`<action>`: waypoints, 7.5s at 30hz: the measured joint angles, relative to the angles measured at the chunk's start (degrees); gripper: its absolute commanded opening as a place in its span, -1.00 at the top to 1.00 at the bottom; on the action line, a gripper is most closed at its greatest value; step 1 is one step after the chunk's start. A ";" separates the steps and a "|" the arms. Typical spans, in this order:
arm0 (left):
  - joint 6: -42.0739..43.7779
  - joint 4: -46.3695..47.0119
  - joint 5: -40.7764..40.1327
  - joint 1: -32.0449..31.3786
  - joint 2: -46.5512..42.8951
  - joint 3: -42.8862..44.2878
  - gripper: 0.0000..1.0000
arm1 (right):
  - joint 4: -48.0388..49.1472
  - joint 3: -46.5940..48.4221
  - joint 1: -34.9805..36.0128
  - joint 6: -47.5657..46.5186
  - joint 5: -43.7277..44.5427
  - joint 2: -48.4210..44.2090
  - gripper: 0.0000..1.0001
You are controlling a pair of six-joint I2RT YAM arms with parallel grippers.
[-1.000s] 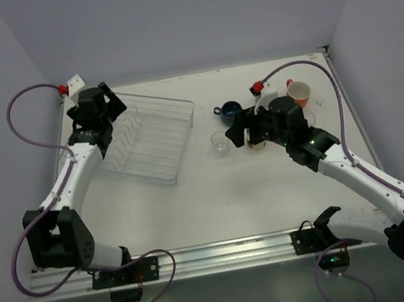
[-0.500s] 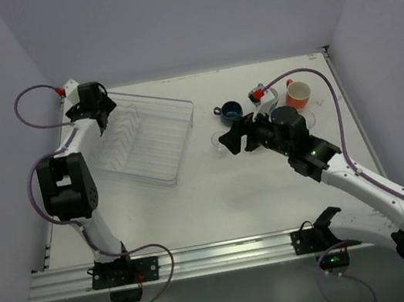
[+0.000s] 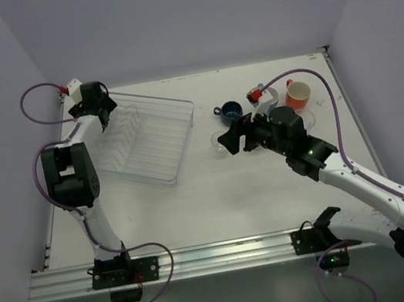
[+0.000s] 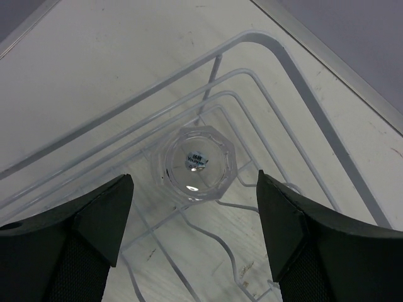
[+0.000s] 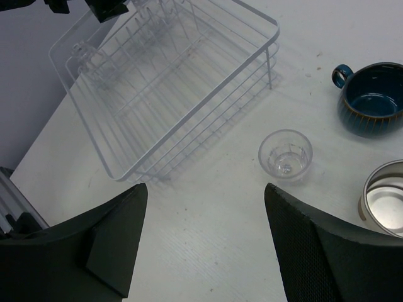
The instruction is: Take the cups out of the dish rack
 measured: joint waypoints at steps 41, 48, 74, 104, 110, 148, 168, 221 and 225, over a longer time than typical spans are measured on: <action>2.23 2.23 7.17 1.60 -19.89 -4.42 0.40 | 6.40 0.15 1.66 8.07 -7.58 3.32 -0.54; -7.65 5.81 22.12 1.62 -44.70 -23.04 0.40 | 20.41 -2.51 2.71 19.41 -8.81 3.19 -0.51; -37.94 21.64 52.92 -9.79 -81.74 -52.57 0.48 | 48.85 2.89 12.11 32.98 -16.24 17.68 -0.29; -12.87 2.80 51.28 -10.38 -74.40 -38.75 -1.00 | 15.54 13.84 12.68 17.40 -10.47 13.35 1.00; 2.78 -7.28 40.22 -10.38 -79.03 -34.60 -1.00 | -14.25 31.65 11.91 1.42 1.73 16.63 1.00; 14.12 -12.39 17.46 -16.87 -86.60 -42.71 -1.00 | -49.18 54.80 4.48 -19.32 12.59 52.81 1.00; 14.10 -12.37 17.40 -16.87 -86.60 -42.73 -1.00 | -45.57 51.36 3.58 -19.26 8.94 52.98 0.98; 6.27 -12.00 -1.81 3.08 -29.44 -19.47 -0.69 | -6.10 5.16 5.22 -2.56 3.58 3.21 -0.52; 6.73 -12.44 -1.88 5.38 -25.05 -17.86 -0.60 | -4.98 4.63 5.22 -2.40 3.56 3.08 -0.51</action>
